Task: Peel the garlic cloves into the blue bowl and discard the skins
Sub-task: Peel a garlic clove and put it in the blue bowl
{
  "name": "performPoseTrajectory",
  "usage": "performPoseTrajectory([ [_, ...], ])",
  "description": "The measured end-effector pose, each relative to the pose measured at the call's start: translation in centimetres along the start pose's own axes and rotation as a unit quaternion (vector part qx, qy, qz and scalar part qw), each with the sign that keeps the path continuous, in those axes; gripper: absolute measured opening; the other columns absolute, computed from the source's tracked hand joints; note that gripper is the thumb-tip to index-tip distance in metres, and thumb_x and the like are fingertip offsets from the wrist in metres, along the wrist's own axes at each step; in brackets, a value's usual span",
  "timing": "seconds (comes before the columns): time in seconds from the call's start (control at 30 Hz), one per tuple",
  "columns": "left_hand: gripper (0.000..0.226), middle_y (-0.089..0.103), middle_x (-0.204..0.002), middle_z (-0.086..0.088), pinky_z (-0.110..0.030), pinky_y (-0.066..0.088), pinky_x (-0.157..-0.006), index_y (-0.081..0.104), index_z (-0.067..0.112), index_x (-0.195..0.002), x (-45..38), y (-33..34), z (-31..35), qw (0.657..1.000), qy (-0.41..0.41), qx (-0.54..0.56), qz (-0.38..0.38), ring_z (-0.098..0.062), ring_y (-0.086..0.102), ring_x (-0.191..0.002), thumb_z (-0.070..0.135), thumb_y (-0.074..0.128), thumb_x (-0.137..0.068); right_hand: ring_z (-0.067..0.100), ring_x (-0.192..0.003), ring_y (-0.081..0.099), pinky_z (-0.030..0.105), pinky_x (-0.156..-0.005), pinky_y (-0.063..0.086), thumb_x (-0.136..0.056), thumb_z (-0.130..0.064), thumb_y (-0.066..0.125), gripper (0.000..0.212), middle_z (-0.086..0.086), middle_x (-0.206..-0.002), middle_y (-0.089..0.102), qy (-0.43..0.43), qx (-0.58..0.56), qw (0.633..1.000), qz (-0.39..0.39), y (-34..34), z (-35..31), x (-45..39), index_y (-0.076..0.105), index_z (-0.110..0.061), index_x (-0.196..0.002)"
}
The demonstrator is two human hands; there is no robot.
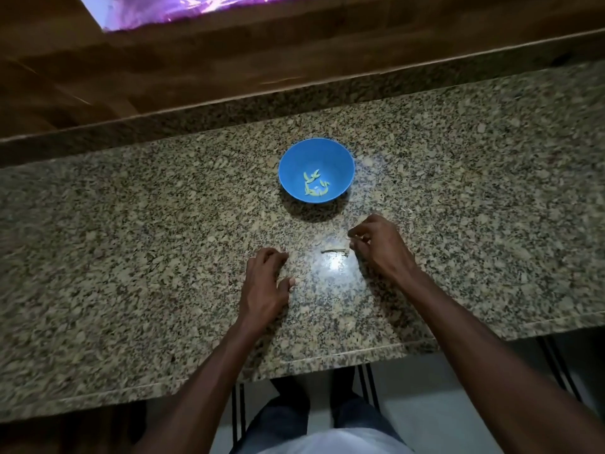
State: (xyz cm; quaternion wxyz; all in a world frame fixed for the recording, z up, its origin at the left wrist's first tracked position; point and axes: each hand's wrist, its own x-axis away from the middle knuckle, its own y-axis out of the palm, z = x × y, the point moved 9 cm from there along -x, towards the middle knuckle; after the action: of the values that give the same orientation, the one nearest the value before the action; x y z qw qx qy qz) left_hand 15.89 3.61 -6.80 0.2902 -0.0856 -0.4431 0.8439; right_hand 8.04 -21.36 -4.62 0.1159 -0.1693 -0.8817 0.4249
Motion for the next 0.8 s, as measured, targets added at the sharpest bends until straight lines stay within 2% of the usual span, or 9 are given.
performPoseTrajectory([
  [0.2, 0.050, 0.046, -0.130, 0.010, -0.034, 0.047, -0.090, 0.062, 0.020, -0.133, -0.1, 0.2, -0.2, 1.000, -0.015, -0.002, 0.010, -0.009, 0.037, -0.117, 0.027, 0.080, -0.086, 0.027, -0.082, 0.063, 0.035, -0.069, 0.053, -0.094, -0.002, 0.067, 0.012, 0.009, -0.095, 0.064, -0.022, 0.032, 0.999, 0.012, 0.7, -0.7, 0.2, 0.079, -0.005, -0.096],
  [0.3, 0.050, 0.045, -0.132, 0.012, -0.034, 0.047, -0.090, 0.062, 0.021, -0.133, 0.0, 0.2, -0.2, 1.000, -0.021, -0.002, 0.008, -0.007, 0.035, -0.117, 0.029, 0.079, -0.087, 0.023, -0.079, 0.062, 0.032, -0.068, 0.049, -0.099, -0.007, 0.062, 0.013, 0.007, -0.092, 0.063, -0.009, 0.014, 1.000, 0.019, 0.6, -0.9, 0.3, 0.074, -0.006, -0.093],
  [0.4, 0.049, 0.046, -0.132, 0.012, -0.036, 0.048, -0.092, 0.062, 0.021, -0.133, 0.0, 0.1, -0.1, 1.000, -0.025, 0.003, 0.009, -0.010, 0.038, -0.120, 0.028, 0.079, -0.087, 0.013, -0.074, 0.066, 0.030, -0.064, 0.054, -0.103, -0.014, 0.060, 0.011, 0.000, -0.084, 0.070, 0.068, -0.112, 0.991, 0.036, -0.4, 0.4, 0.6, 0.069, -0.011, -0.096],
  [0.47, 0.049, 0.047, -0.131, 0.011, -0.037, 0.048, -0.093, 0.063, 0.021, -0.132, 0.1, 0.0, 0.0, 0.999, -0.029, 0.005, 0.015, -0.011, 0.039, -0.120, 0.025, 0.080, -0.087, 0.014, -0.074, 0.071, 0.027, -0.061, 0.055, -0.101, -0.016, 0.065, 0.005, 0.001, -0.086, 0.074, 0.125, -0.218, 0.967, 0.039, -0.8, 1.6, 0.8, 0.070, -0.014, -0.100],
  [0.53, 0.048, 0.047, -0.130, 0.010, -0.036, 0.048, -0.094, 0.063, 0.020, -0.131, 0.2, -0.1, 0.2, 0.999, -0.034, 0.014, 0.019, -0.009, 0.038, -0.118, 0.023, 0.081, -0.086, 0.016, -0.080, 0.074, 0.027, -0.065, 0.059, -0.096, -0.016, 0.075, 0.004, 0.003, -0.089, 0.076, 0.142, -0.285, 0.947, 0.045, -1.7, 2.0, 0.7, 0.074, -0.015, -0.099],
  [0.63, 0.048, 0.047, -0.130, 0.010, -0.037, 0.048, -0.095, 0.063, 0.019, -0.130, 0.2, -0.2, 0.3, 0.999, -0.034, 0.026, 0.020, -0.010, 0.039, -0.118, 0.020, 0.081, -0.085, 0.015, -0.084, 0.076, 0.025, -0.069, 0.060, -0.089, -0.014, 0.082, 0.009, 0.004, -0.091, 0.079, 0.142, -0.332, 0.932, 0.041, -3.0, 1.5, 0.0, 0.078, -0.016, -0.097],
  [0.73, 0.048, 0.047, -0.129, 0.011, -0.039, 0.049, -0.096, 0.064, 0.019, -0.129, 0.1, -0.2, 0.3, 0.999, -0.030, 0.033, 0.015, -0.010, 0.041, -0.118, 0.020, 0.081, -0.085, 0.013, -0.088, 0.076, 0.020, -0.069, 0.057, -0.088, -0.014, 0.082, 0.018, 0.003, -0.096, 0.079, 0.138, -0.361, 0.921, 0.036, -3.8, 0.6, -0.9, 0.079, -0.014, -0.107],
  [0.8, 0.048, 0.046, -0.129, 0.011, -0.039, 0.050, -0.096, 0.064, 0.019, -0.129, 0.1, -0.2, 0.3, 0.999, -0.033, 0.036, 0.012, -0.011, 0.042, -0.118, 0.020, 0.082, -0.084, 0.012, -0.091, 0.076, 0.023, -0.071, 0.058, -0.089, -0.017, 0.082, 0.019, 0.000, -0.098, 0.080, 0.126, -0.360, 0.924, 0.032, -4.2, 0.0, -1.7, 0.080, -0.016, -0.109],
])
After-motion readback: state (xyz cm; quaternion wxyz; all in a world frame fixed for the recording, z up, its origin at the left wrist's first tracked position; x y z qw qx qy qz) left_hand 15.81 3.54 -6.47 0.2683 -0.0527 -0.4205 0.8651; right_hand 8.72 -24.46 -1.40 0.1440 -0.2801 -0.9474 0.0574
